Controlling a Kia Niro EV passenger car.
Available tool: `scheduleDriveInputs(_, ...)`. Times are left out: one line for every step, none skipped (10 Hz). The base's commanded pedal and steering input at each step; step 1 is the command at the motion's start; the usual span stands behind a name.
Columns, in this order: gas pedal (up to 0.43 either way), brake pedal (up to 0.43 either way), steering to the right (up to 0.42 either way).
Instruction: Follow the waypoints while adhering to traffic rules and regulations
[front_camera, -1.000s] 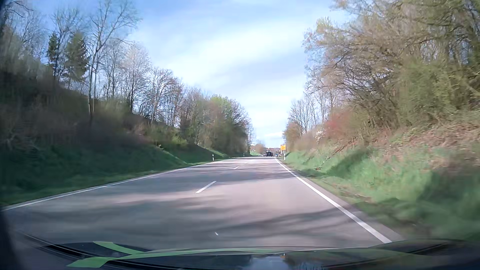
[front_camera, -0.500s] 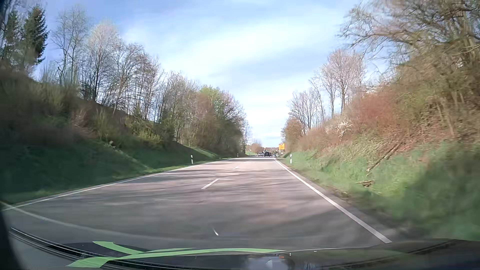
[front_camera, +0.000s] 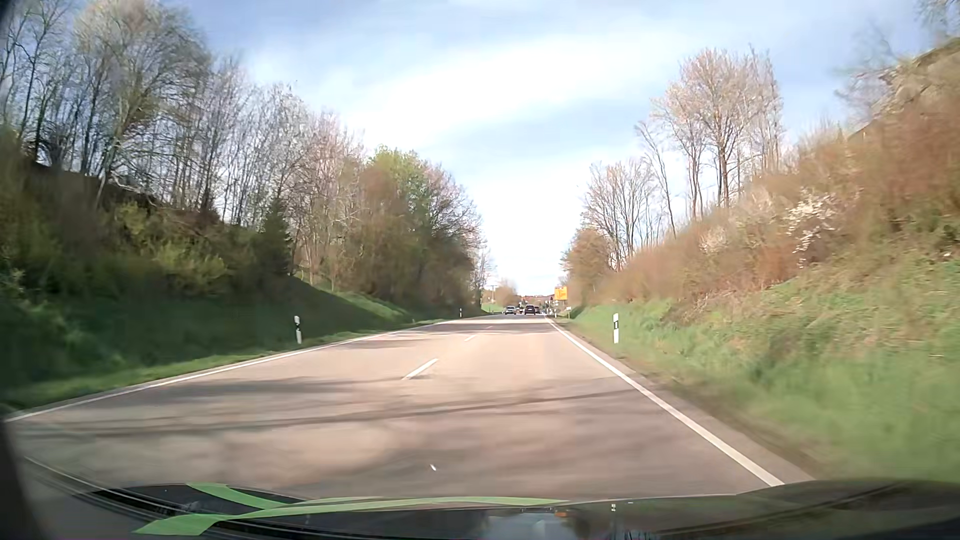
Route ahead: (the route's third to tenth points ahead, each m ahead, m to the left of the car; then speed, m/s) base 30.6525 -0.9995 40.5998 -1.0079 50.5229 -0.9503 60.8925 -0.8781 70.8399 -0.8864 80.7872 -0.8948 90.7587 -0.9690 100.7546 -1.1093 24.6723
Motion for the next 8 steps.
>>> scheduleDriveInputs(0.059, 0.000, 0.004)
scheduleDriveInputs(0.039, 0.000, 0.003)
scheduleDriveInputs(0.039, 0.000, 0.003)
scheduleDriveInputs(0.039, 0.000, 0.003)
scheduleDriveInputs(0.039, 0.000, 0.003)
scheduleDriveInputs(0.039, 0.000, 0.002)
scheduleDriveInputs(0.039, 0.000, 0.002)
scheduleDriveInputs(0.039, 0.000, 0.002)
